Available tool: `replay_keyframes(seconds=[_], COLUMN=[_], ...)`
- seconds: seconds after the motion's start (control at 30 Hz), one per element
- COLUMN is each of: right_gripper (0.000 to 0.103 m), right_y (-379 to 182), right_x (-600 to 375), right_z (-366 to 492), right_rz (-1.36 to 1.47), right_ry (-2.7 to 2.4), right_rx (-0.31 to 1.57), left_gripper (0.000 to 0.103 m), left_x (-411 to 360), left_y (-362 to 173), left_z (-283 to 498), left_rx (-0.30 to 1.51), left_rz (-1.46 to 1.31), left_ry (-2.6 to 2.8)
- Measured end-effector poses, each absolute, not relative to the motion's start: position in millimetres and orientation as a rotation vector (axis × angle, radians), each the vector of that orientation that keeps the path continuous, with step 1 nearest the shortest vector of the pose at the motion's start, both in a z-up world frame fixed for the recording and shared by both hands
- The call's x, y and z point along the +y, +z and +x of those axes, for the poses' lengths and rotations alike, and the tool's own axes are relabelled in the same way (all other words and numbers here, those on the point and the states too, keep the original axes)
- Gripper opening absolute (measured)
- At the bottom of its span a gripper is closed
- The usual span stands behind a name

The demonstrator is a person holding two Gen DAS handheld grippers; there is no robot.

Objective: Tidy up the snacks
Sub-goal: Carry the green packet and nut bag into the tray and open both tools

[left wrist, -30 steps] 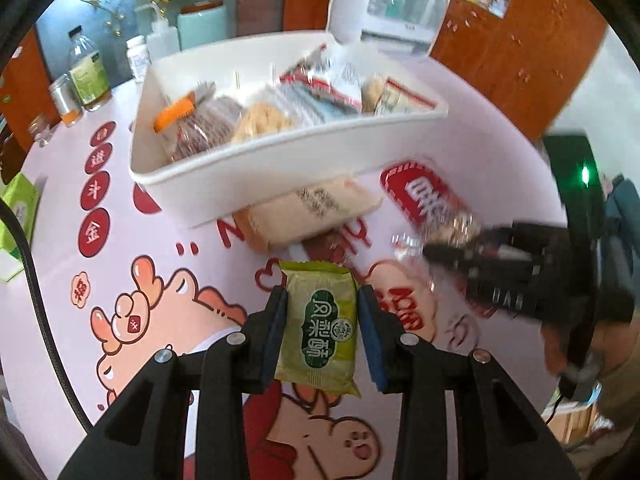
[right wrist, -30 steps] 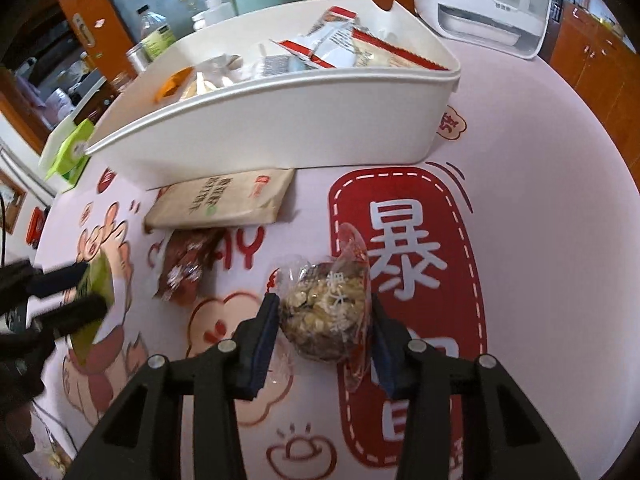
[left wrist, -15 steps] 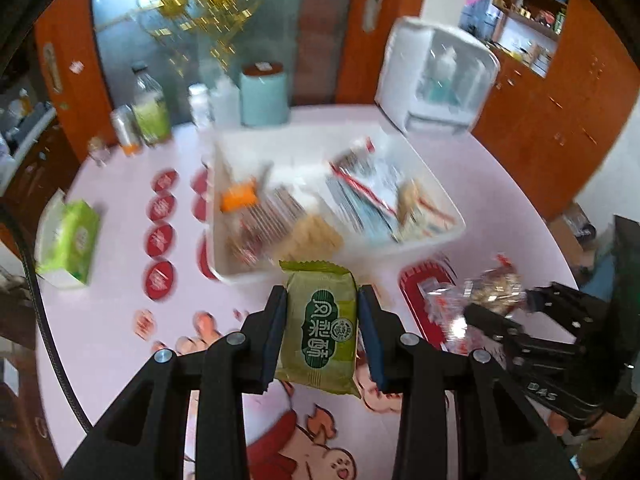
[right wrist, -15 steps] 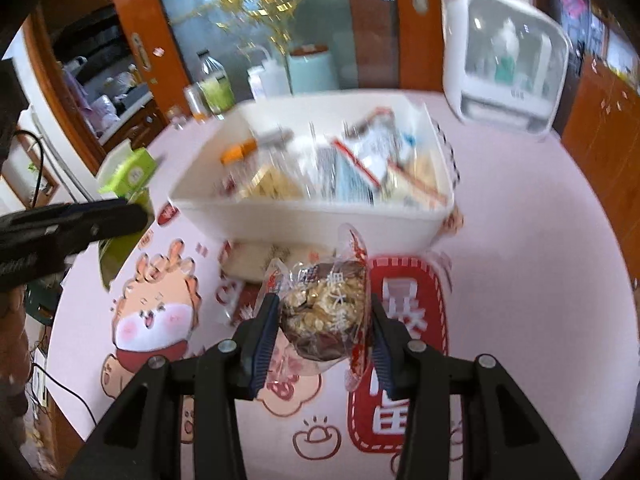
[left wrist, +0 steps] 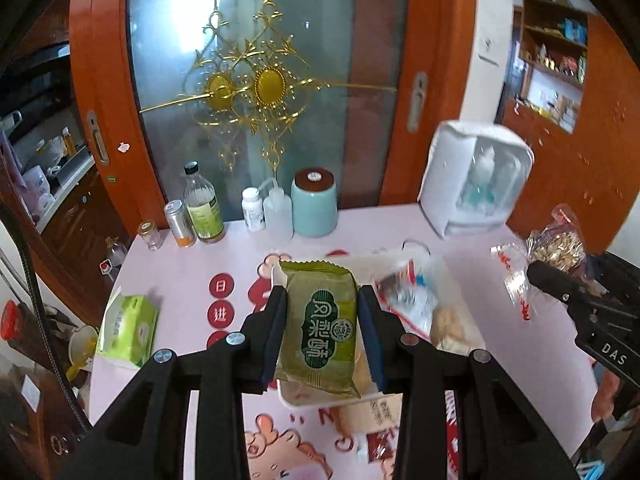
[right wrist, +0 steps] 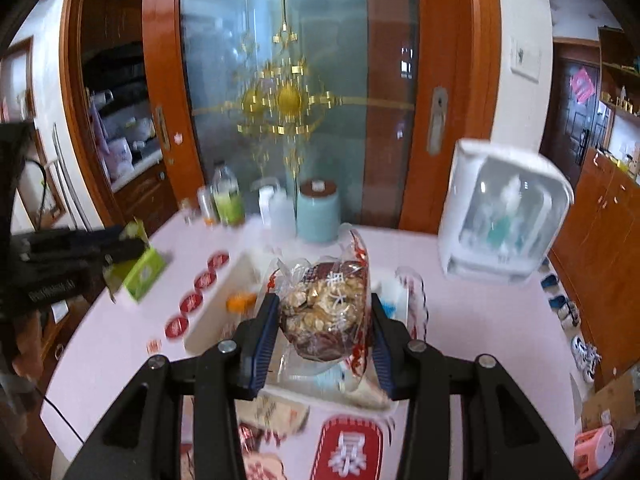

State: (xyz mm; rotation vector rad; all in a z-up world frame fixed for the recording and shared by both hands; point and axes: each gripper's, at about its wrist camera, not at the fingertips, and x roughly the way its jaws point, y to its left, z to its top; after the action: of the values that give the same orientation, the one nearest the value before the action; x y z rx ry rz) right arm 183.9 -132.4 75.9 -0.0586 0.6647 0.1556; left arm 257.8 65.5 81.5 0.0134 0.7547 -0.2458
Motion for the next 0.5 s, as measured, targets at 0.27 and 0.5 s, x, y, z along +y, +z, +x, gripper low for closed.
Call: replay_keyframes(seconds=[0.27,0.5], right_gripper=[0.043,0.043], right_y=[88,67], right_x=[-125,-126], right_z=[224,260], right_rz=[-0.024,0.008], right_ry=[0.147,0.134], right_rx=[0.648,0.708], left_gripper=[0.034,0.035], left_x=[54,33], left_y=[71,47], left_z=[298,323], left_rx=[0.791,0.832], left_rz=[-0.075,-0.051], left_ry=[-0.253,-0.266])
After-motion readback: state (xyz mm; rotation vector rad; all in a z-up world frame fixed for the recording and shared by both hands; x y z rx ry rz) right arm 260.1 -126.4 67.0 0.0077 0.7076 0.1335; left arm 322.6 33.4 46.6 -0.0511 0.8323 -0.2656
